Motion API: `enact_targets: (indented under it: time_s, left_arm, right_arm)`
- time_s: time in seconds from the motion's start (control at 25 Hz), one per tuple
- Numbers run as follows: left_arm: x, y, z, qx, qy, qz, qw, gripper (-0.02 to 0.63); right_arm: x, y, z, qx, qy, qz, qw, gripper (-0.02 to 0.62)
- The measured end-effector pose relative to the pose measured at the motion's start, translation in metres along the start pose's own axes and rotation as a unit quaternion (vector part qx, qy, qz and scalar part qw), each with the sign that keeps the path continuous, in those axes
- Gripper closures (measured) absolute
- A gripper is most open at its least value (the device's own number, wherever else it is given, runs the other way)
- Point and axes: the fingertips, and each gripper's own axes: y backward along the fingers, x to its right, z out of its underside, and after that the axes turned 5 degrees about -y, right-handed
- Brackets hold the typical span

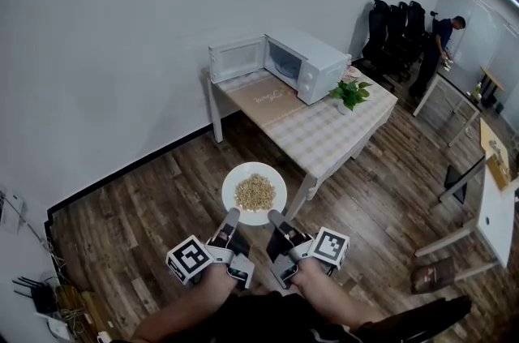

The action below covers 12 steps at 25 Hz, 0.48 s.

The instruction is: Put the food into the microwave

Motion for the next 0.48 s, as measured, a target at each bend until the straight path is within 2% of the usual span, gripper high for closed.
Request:
enact_targets:
  time_s: [0.28, 0.48]
  left_arm:
    - [-0.018, 0.012, -0.017, -0.012, -0.005, -0.012, 0.9998, 0.584]
    - [-0.021, 0.006, -0.028, -0.005, -0.006, -0.011, 0.9999, 0.584]
  right_arm:
    - [0.006, -0.015, 0.018, 0.014, -0.015, -0.006, 1.0, 0.569]
    - [0.006, -0.029, 0.015, 0.006, -0.01, -0.008, 1.0, 0.569]
